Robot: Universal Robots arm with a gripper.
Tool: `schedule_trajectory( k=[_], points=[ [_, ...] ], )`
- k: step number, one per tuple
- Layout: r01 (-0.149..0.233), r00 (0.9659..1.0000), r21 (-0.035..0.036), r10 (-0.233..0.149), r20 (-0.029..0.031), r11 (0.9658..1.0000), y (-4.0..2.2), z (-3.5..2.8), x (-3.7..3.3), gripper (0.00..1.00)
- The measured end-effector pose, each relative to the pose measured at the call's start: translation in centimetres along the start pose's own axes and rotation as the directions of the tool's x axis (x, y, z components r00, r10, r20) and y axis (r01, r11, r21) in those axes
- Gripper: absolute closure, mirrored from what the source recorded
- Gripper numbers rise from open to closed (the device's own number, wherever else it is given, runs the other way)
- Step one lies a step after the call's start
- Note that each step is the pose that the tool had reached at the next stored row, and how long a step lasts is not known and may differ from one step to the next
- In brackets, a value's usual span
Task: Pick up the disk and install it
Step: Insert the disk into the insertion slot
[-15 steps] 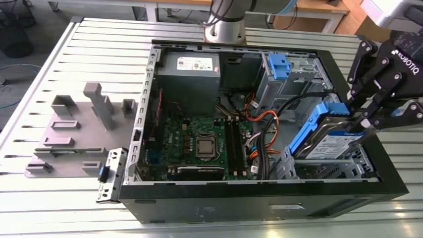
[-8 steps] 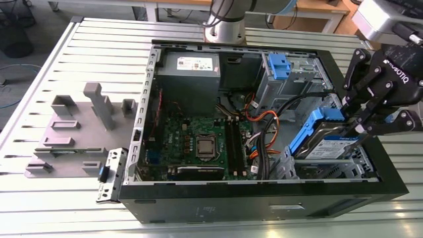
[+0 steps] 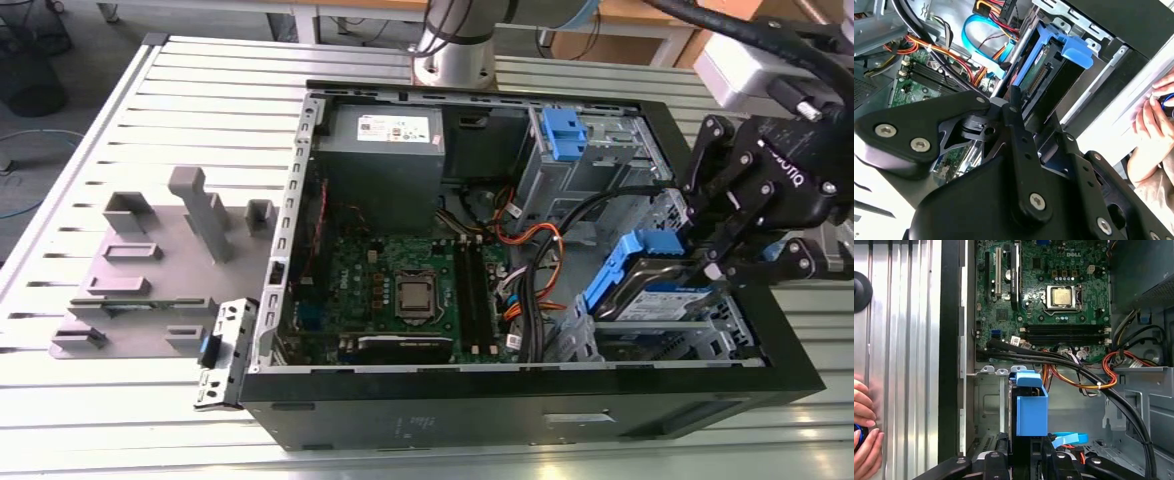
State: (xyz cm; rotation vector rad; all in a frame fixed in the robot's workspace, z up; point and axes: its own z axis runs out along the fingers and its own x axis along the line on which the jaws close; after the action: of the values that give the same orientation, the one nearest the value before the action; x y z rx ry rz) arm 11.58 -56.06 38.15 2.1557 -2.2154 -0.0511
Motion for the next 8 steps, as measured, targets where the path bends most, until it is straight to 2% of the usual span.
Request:
schedule_trajectory(
  k=[8],
  points=[
    [0.000, 1.0000, 0.0000, 0.000, -0.0020, 1.0000, -0.08, 1.44, 0.01, 0.65]
  ],
)
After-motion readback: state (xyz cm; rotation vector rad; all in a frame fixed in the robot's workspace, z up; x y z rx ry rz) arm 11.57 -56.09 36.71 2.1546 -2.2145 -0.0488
